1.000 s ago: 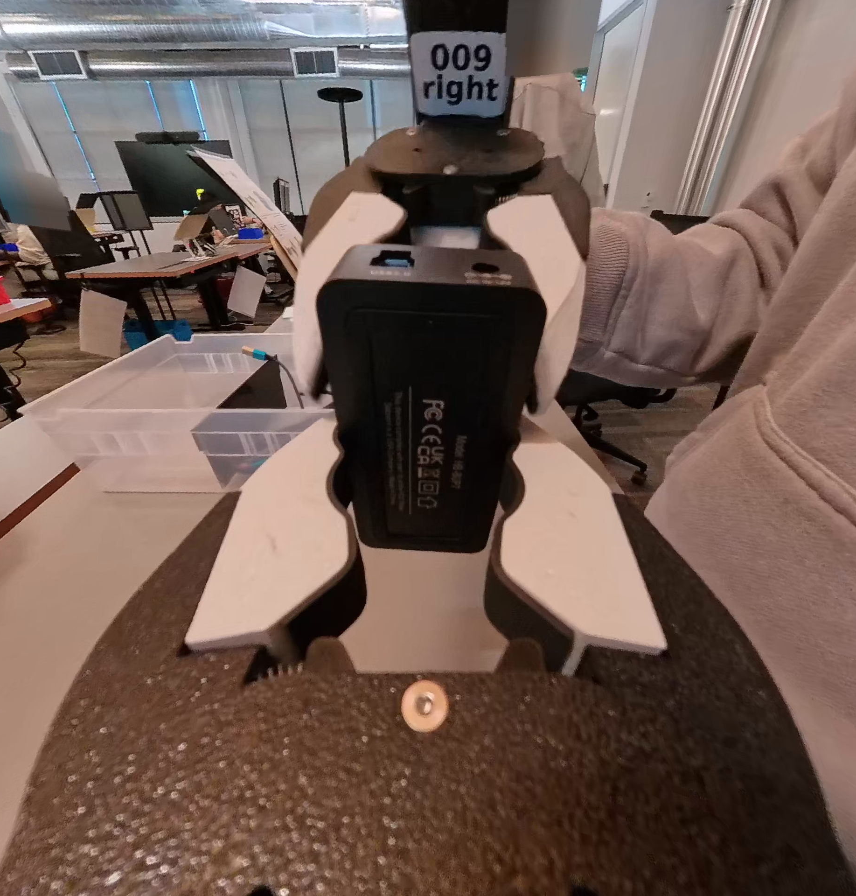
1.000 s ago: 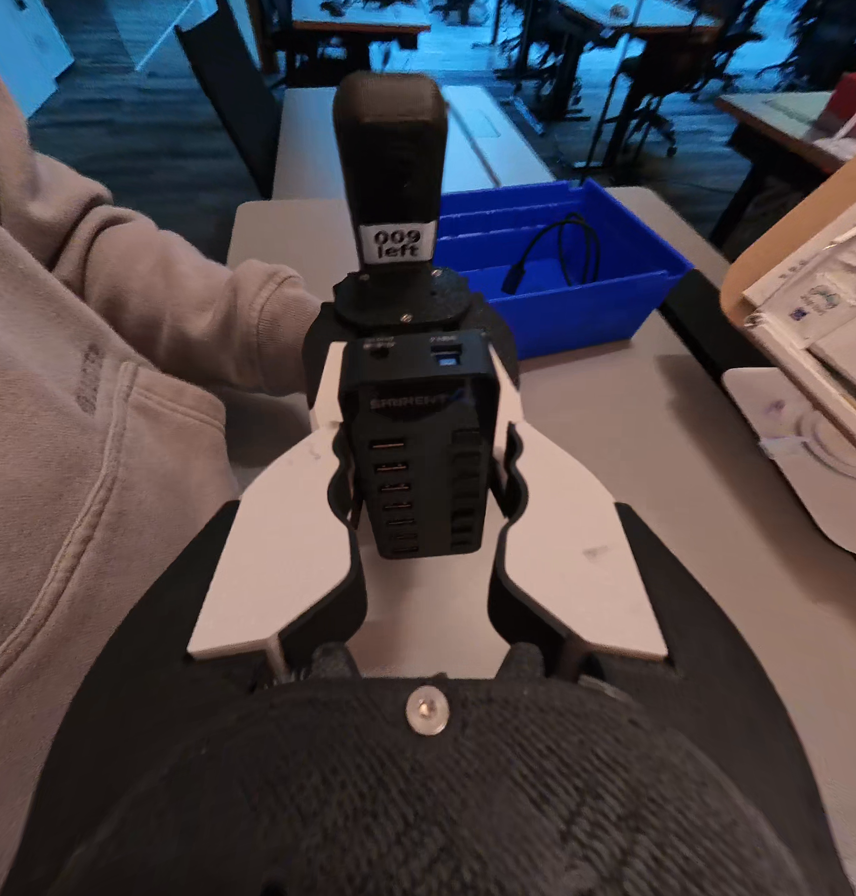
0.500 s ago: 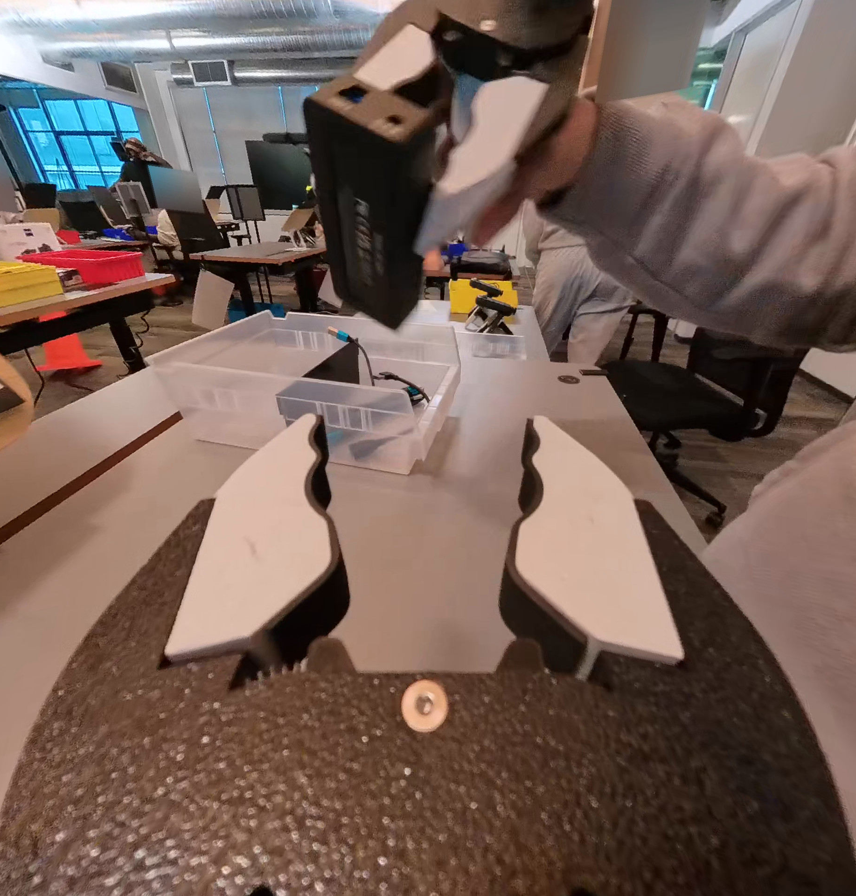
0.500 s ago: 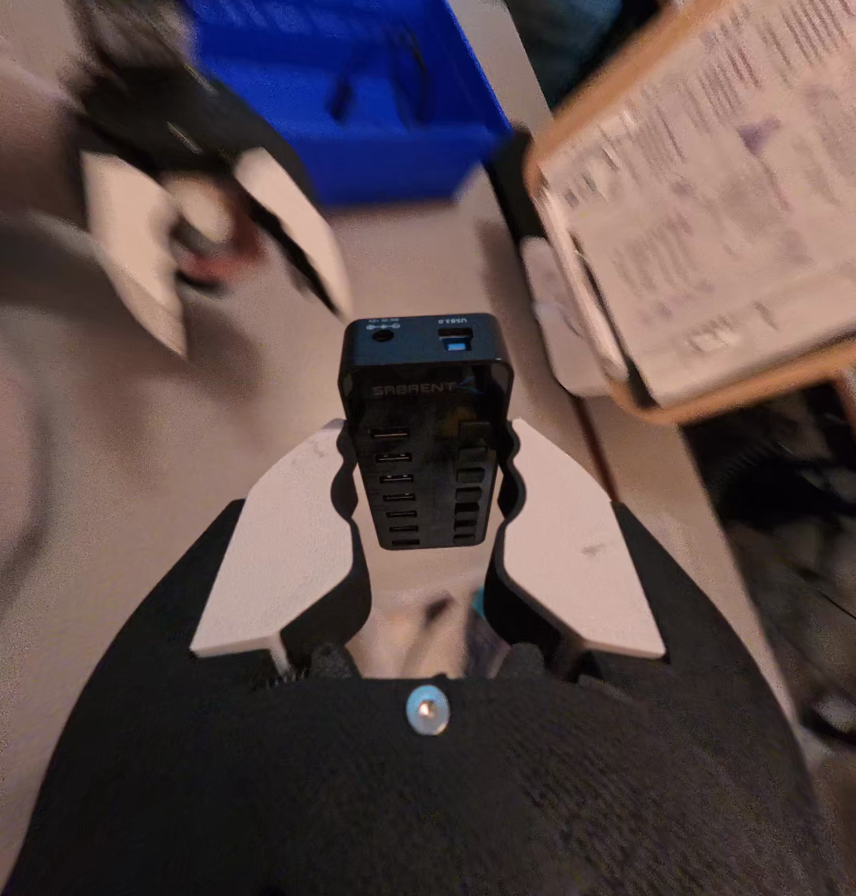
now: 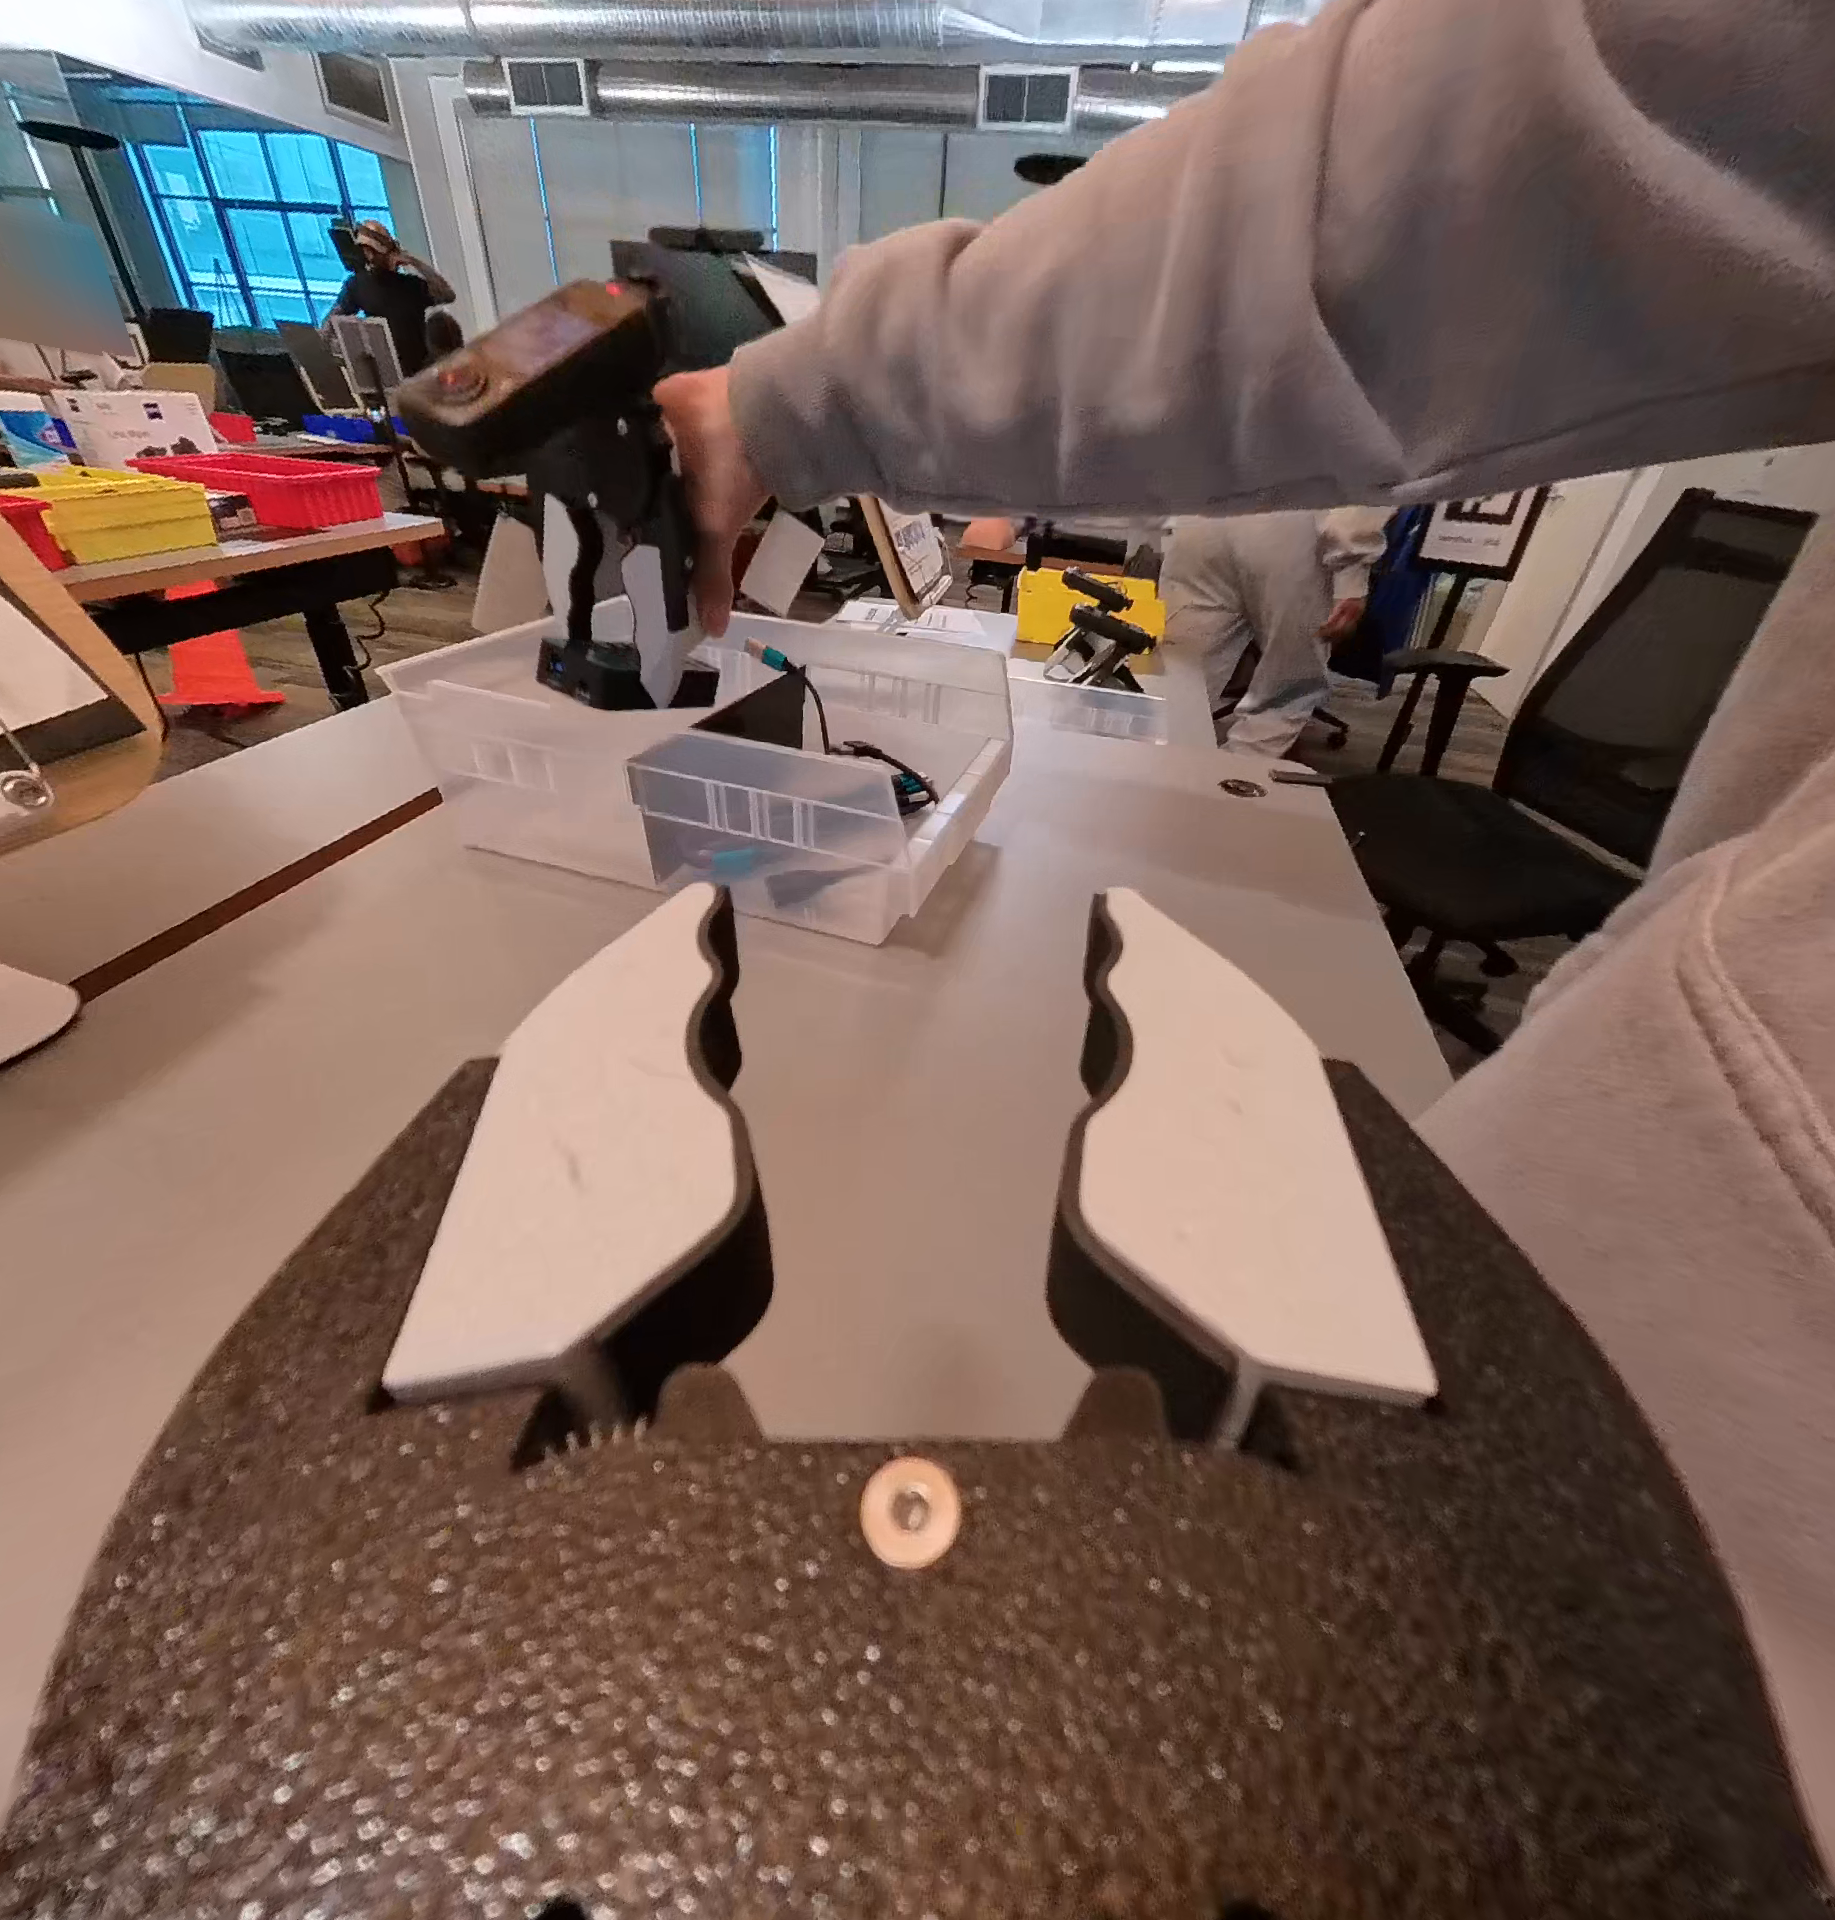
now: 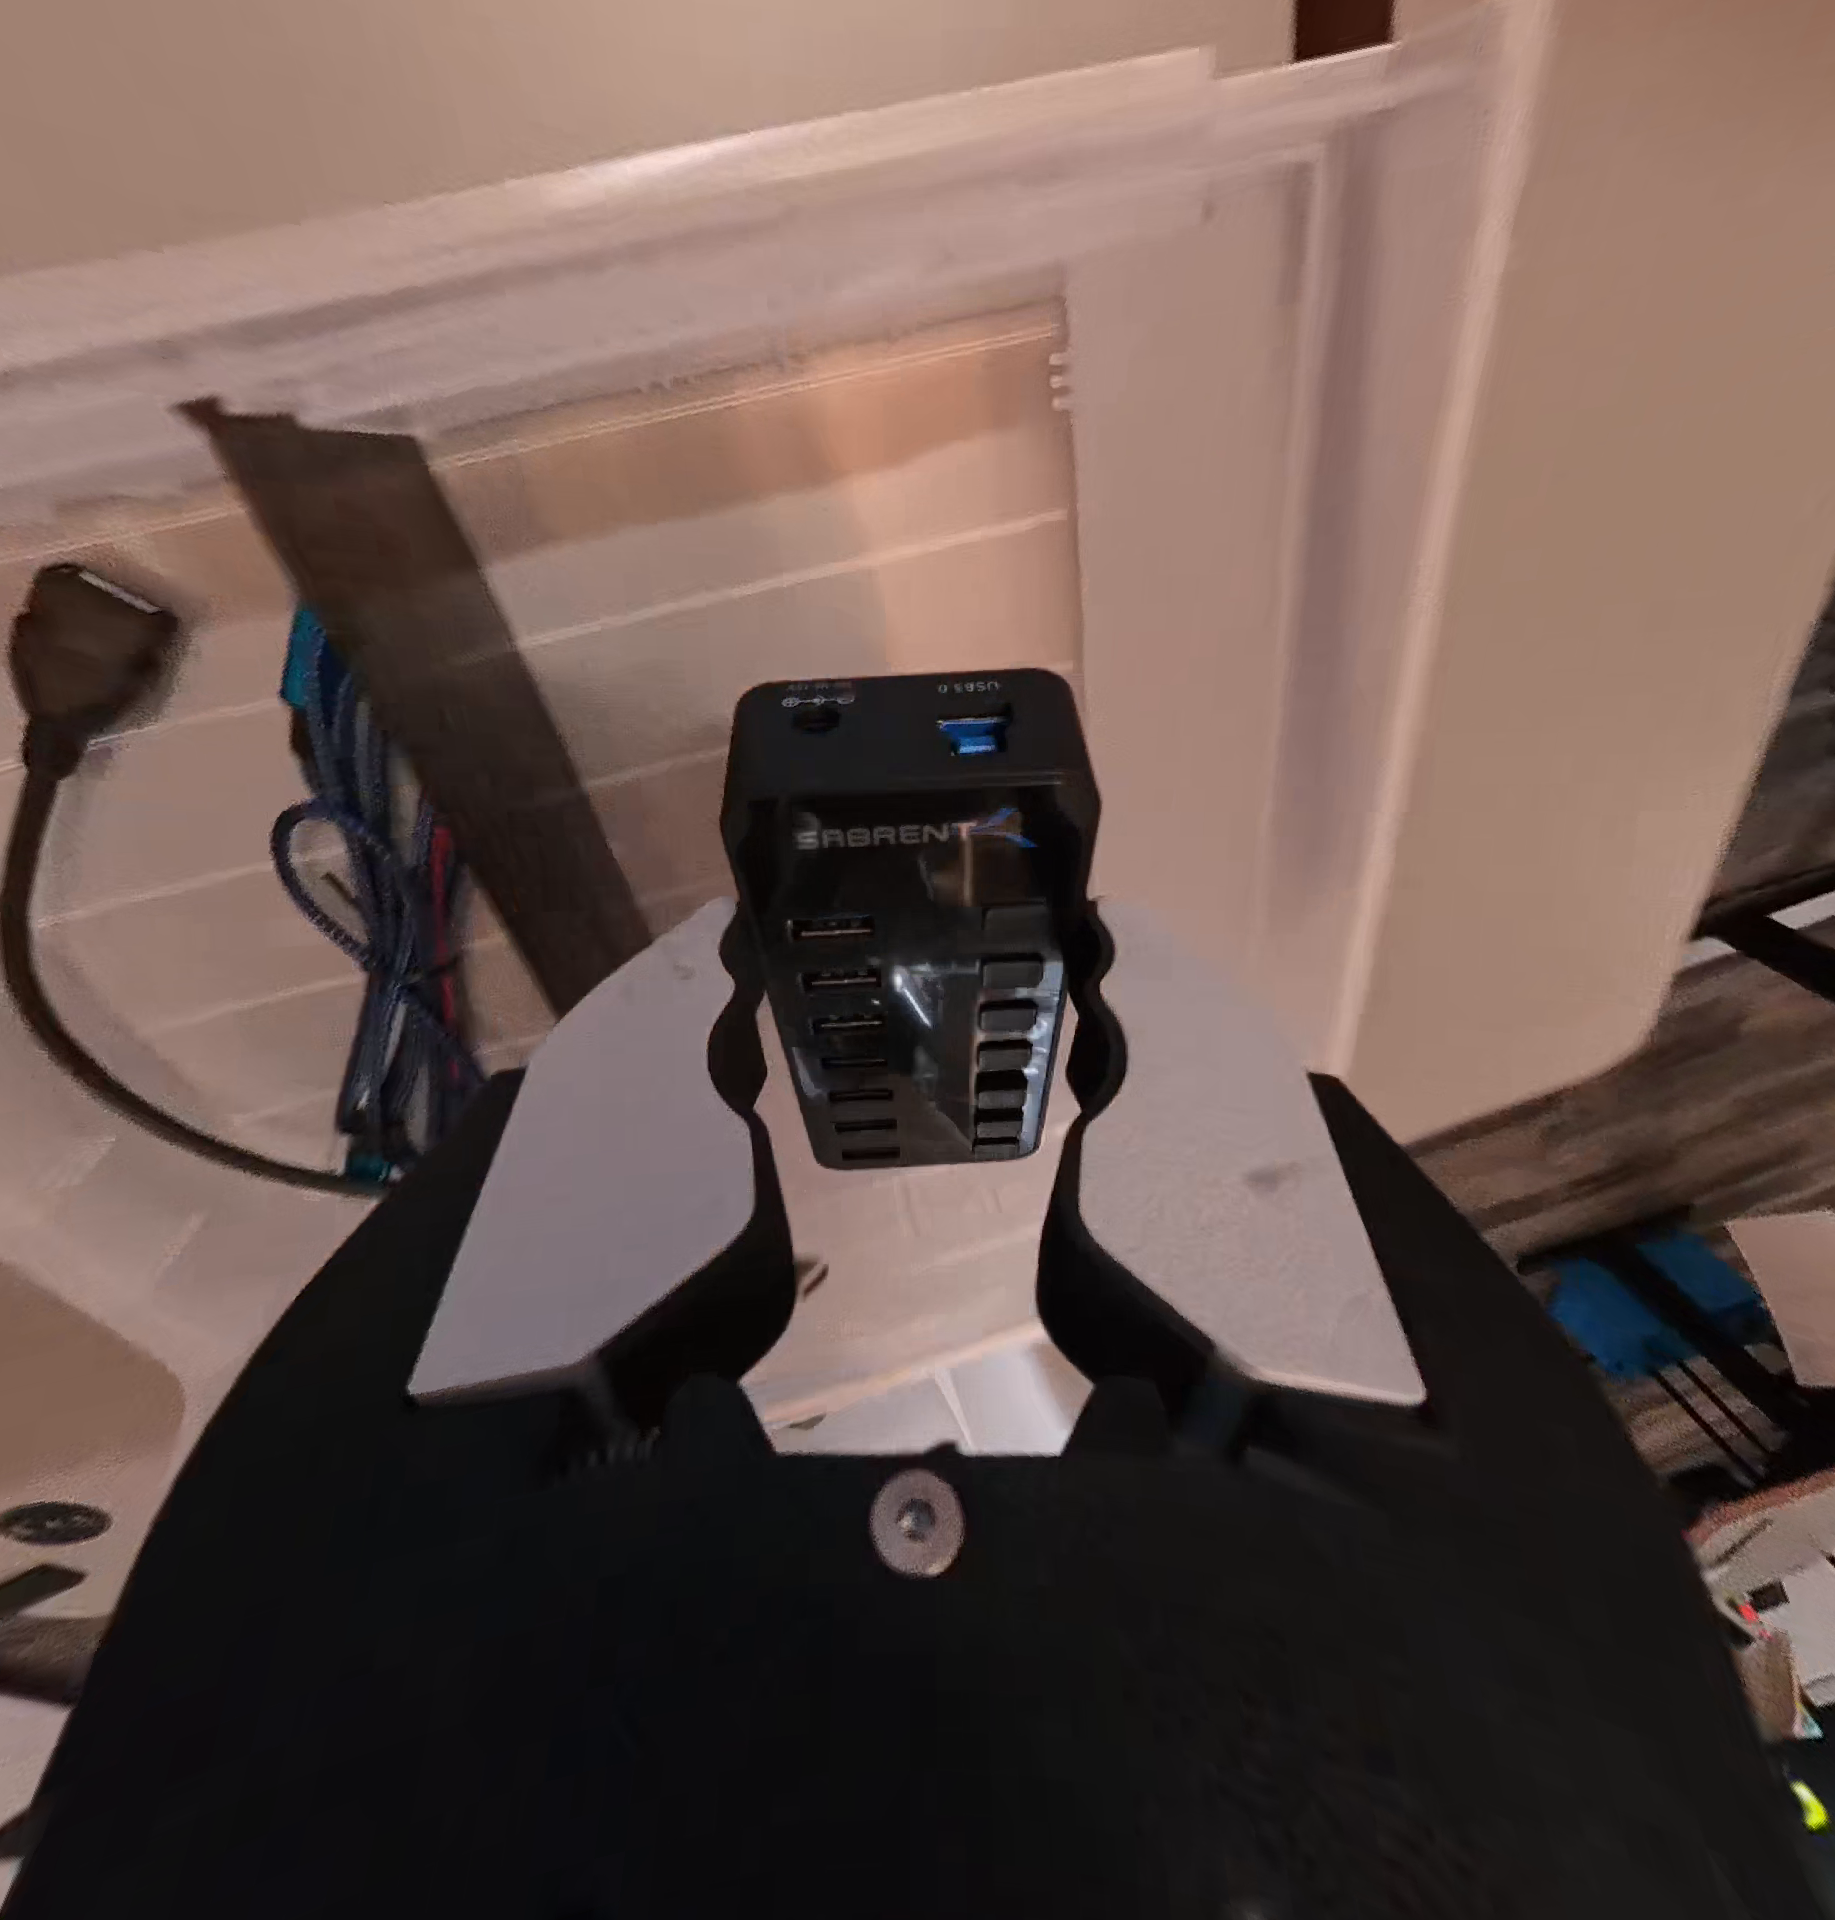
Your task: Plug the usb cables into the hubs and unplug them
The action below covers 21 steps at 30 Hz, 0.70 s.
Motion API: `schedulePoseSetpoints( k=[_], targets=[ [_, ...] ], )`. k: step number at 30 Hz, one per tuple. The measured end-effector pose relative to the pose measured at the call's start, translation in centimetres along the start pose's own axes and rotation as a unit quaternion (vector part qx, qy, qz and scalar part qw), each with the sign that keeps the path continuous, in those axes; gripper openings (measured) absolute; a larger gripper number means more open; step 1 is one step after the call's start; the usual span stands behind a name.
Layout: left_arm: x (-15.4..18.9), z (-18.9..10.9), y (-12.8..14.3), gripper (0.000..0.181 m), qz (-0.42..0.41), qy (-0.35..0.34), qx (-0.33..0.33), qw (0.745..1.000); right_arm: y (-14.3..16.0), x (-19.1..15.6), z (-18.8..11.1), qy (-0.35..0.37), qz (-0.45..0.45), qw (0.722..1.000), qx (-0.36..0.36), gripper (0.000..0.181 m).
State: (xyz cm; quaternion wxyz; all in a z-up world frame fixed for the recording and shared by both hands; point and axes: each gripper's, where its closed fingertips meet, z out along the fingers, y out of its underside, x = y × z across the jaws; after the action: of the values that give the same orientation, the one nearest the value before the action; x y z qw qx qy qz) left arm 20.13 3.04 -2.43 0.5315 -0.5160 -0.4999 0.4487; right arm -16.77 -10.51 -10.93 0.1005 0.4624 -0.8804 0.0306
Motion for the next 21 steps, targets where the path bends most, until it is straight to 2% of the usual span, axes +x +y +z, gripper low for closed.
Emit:
schedulePoseSetpoints(
  k=[4, 10, 16, 17, 21],
  targets=[
    [-0.2, -1.1, 0.5, 0.062, 0.003, -0.02, -0.01, 1.0, 0.0, -0.6, 4.2, -0.054, -0.012, 0.998, -0.038, 0.058],
    [-0.9, -2.0, 0.9, 0.062, -0.015, -0.036, -0.005, 0.999, -0.7, -1.7, 7.2, -0.093, -0.031, 0.994, -0.047, 0.057],
    [-1.1, -1.6, 0.8, 0.062, -0.018, -0.028, -0.001, 0.999, -0.6, -1.7, 7.3, -0.088, -0.029, 0.995, -0.041, 0.058],
    [-1.2, -1.5, 0.6, 0.062, -0.018, -0.028, -0.001, 0.999, -0.4, -1.1, 7.2, -0.066, -0.03, 0.996, -0.05, 0.067],
    [-2.0, -2.3, -1.6, 0.062, -0.013, -0.05, 0.014, 0.999, -0.5, 0.2, 4.0, -0.004, -0.021, 1.0, -0.015, 0.077]
  ],
)
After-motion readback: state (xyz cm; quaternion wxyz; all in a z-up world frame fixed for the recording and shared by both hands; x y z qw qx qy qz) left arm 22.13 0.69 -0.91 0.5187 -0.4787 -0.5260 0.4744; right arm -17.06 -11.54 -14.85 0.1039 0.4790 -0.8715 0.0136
